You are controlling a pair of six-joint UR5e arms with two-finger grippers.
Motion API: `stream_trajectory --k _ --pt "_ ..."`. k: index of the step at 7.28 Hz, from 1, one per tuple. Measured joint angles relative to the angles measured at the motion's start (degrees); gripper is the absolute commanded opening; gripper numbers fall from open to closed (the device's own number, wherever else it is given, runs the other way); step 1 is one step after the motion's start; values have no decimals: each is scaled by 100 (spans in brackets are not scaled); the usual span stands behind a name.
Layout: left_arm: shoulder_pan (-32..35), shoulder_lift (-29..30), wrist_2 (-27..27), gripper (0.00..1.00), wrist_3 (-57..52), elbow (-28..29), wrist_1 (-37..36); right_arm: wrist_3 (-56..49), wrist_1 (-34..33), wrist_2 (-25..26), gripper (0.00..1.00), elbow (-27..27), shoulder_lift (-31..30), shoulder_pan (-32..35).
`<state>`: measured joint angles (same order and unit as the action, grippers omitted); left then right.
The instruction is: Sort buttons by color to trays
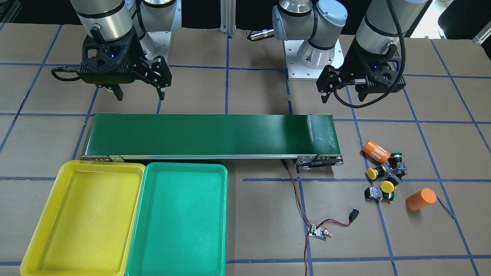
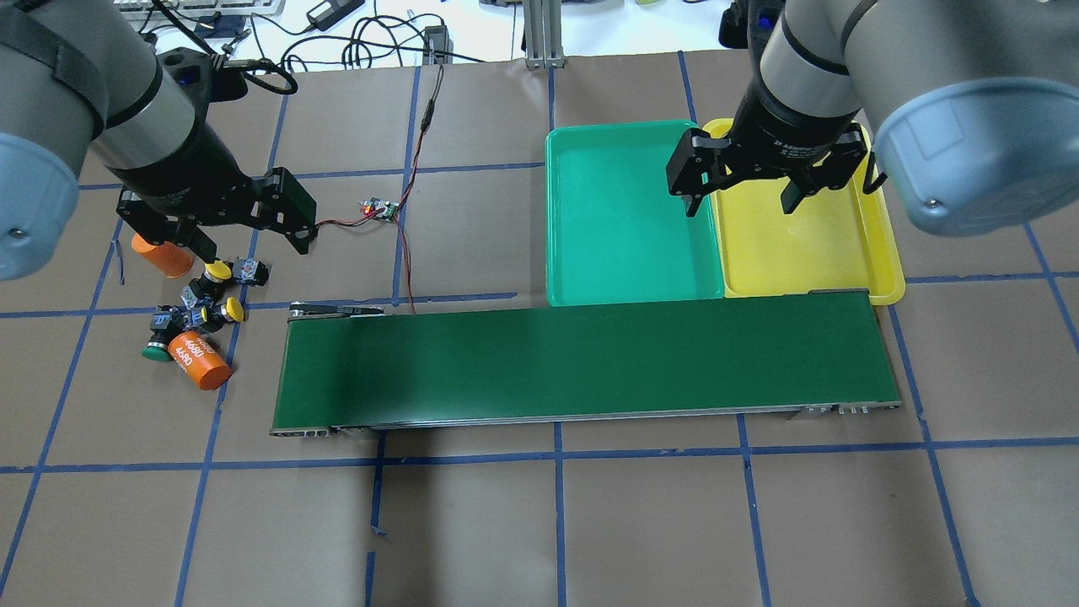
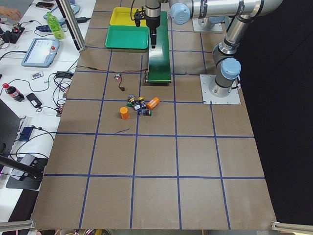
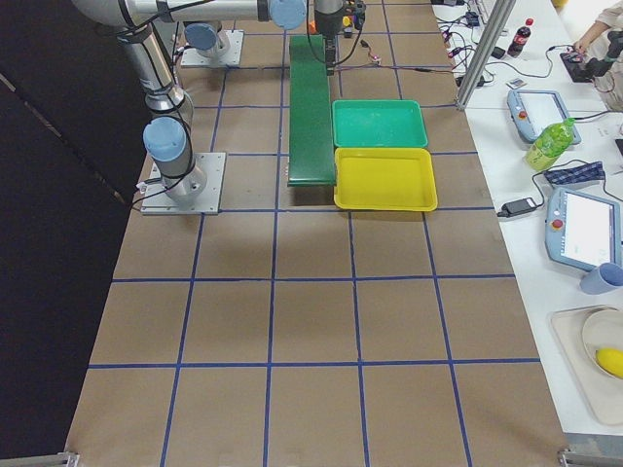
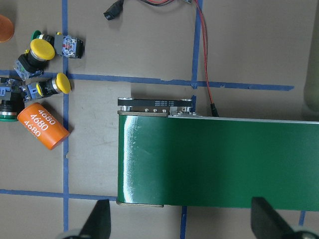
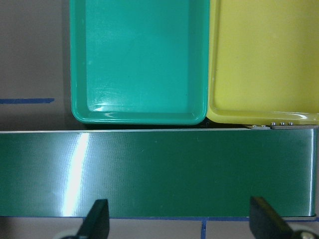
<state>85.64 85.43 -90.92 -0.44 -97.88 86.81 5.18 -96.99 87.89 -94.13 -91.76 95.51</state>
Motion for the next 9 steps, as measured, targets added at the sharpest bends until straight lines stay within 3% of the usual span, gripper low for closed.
stream_trajectory --k 9 --pt "-69 160 13 100 -2 -19 -46 -57 8 0 100 35 -58 12"
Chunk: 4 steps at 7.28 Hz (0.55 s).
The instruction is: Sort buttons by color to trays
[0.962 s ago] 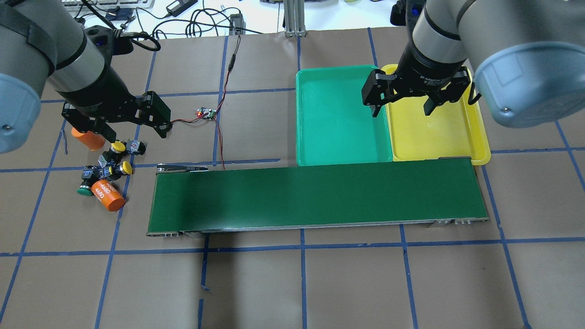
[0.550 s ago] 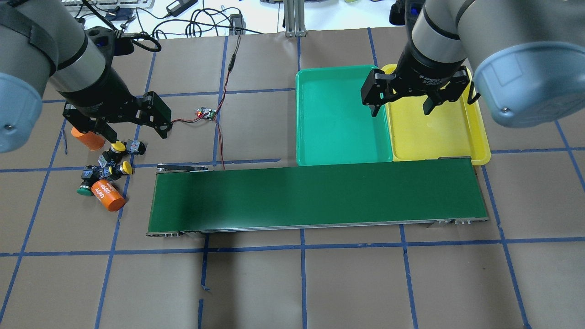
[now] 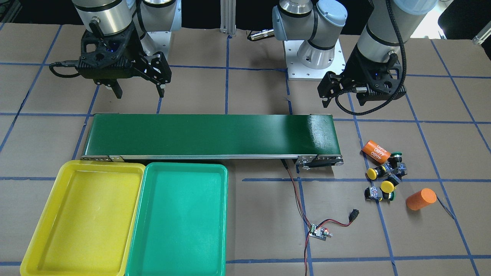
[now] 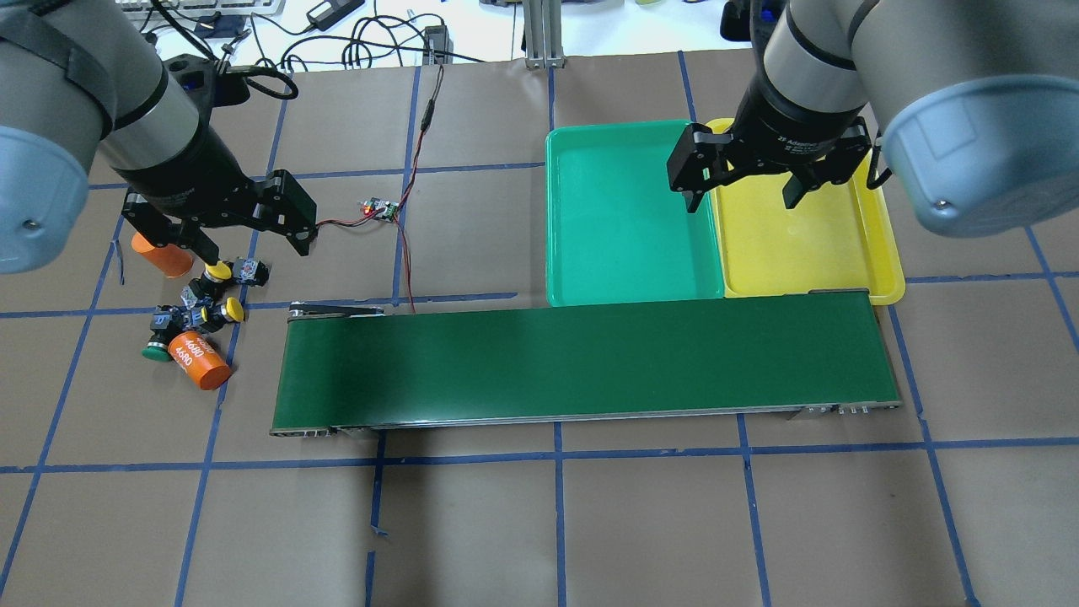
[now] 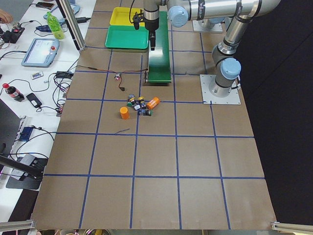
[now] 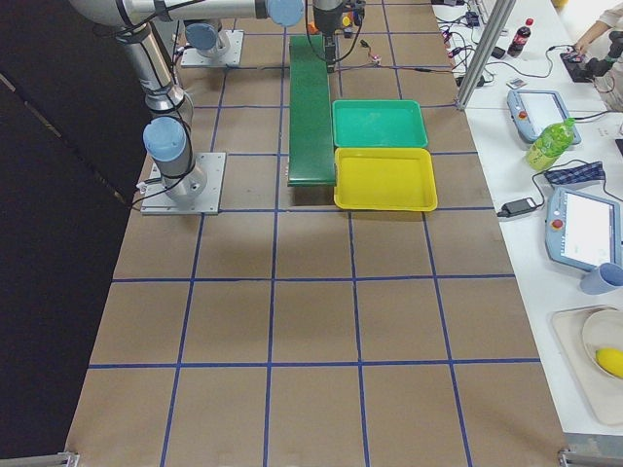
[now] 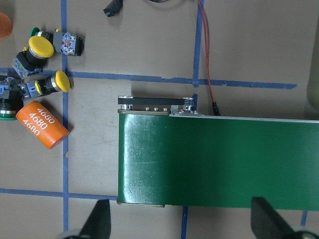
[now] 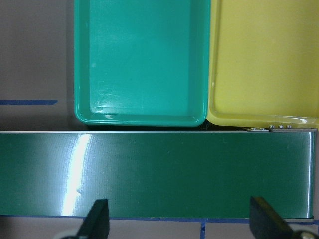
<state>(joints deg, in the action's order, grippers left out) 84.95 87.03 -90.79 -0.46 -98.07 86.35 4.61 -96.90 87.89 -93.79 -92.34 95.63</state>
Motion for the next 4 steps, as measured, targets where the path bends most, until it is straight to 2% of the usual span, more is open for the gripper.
stream_trajectory --k 4 --pt "-5 86 -16 100 43 10 -12 -4 20 0 100 7 -18 3"
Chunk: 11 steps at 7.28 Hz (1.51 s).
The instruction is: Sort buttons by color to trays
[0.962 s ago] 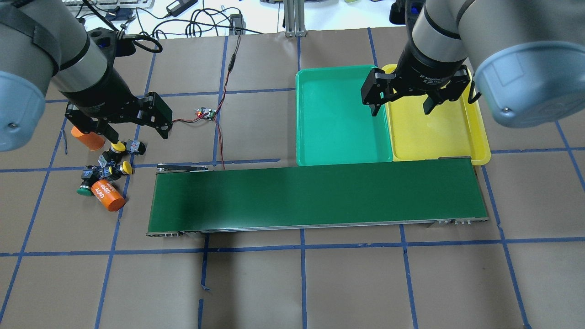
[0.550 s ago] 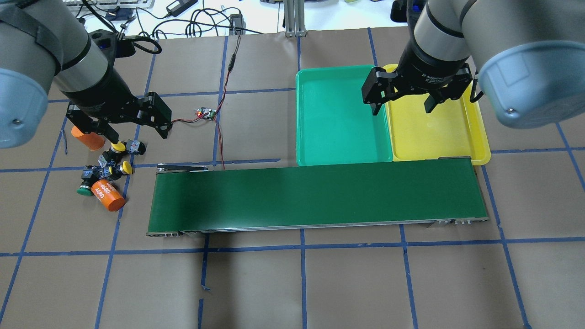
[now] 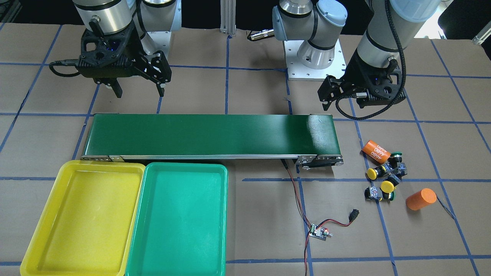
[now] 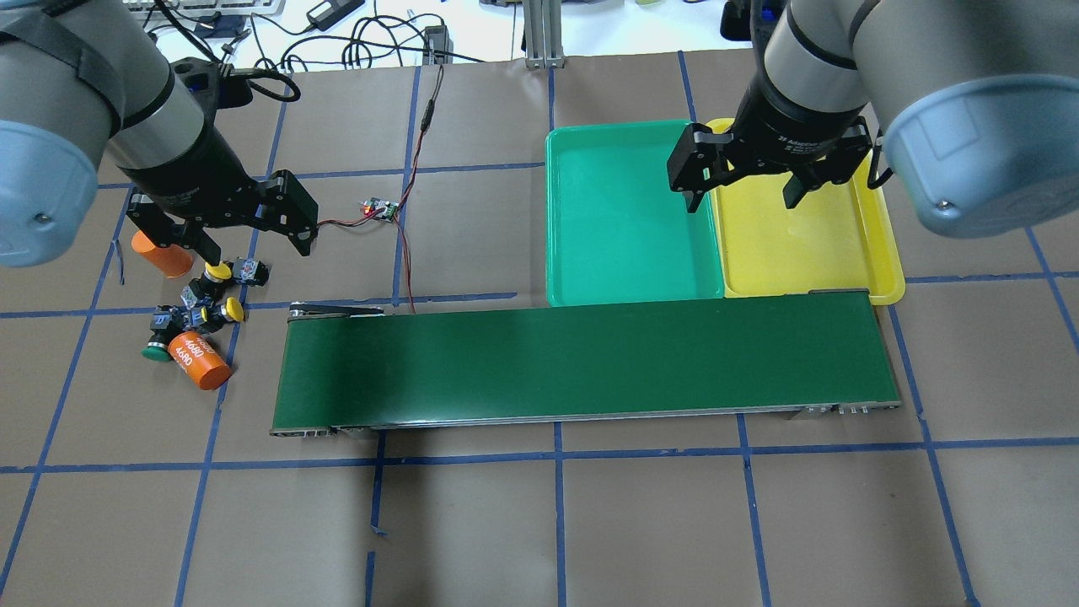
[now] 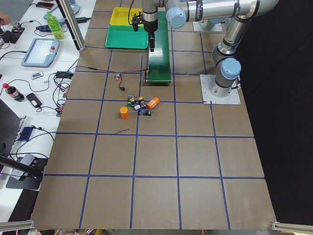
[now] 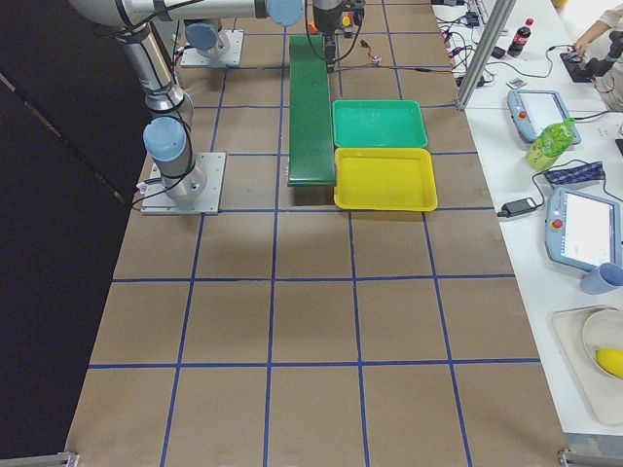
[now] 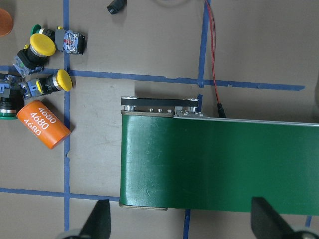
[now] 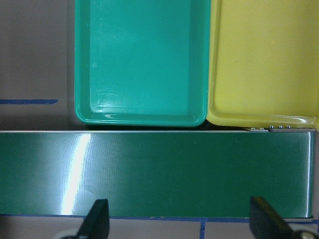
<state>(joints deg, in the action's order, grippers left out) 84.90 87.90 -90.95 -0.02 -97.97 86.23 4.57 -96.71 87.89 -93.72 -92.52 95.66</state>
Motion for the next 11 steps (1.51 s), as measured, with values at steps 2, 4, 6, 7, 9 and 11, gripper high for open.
stream_trajectory --k 2,4,6,7,9,11 --pt "1 7 -7 100 -38 -1 -1 0 16 0 100 -2 -6 7" --pt "24 -43 -8 100 -49 7 11 -6 31 0 100 -1 -11 6" --pt "74 -163 -5 100 -50 10 62 -8 32 0 100 0 -15 11" --pt "86 -173 -3 100 -49 4 75 -9 29 0 100 0 -21 15" --pt "108 -186 5 100 -48 1 76 -9 29 0 100 6 -27 20" --pt "113 -163 6 100 -50 -12 68 -9 31 0 100 10 -46 28"
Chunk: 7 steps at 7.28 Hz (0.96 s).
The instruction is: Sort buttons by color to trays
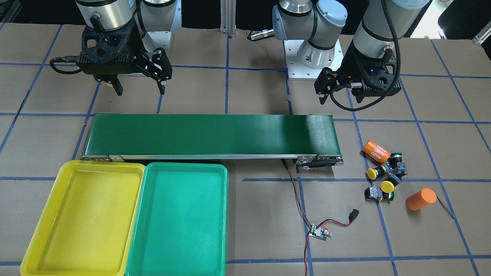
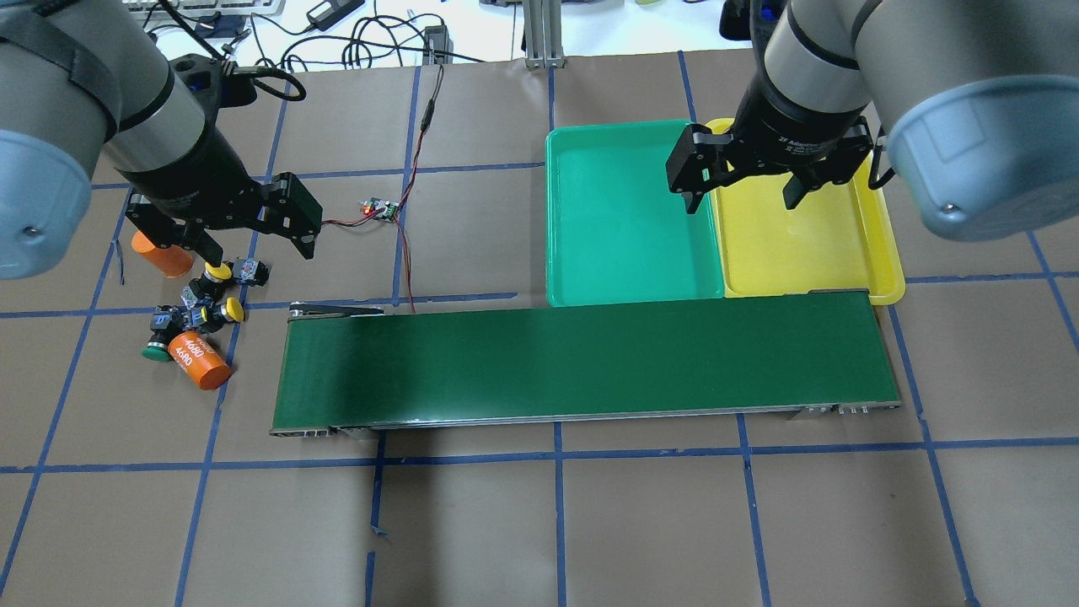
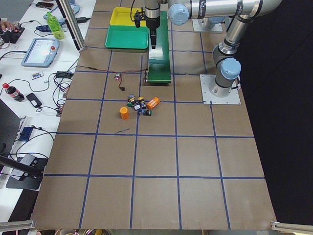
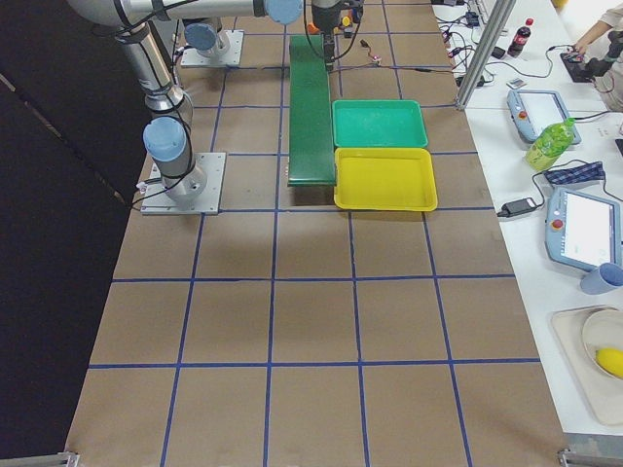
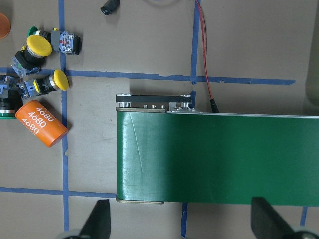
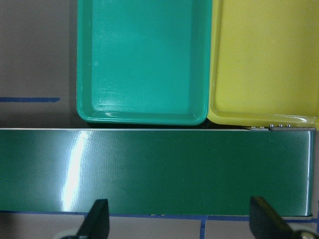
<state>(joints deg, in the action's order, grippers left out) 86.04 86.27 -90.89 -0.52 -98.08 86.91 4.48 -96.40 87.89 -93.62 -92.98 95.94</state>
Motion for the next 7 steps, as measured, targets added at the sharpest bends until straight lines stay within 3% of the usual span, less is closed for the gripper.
stream_trajectory --k 7 --pt "-277 151 -16 100 -14 -4 -117 0 -3 0 100 -19 -18 3"
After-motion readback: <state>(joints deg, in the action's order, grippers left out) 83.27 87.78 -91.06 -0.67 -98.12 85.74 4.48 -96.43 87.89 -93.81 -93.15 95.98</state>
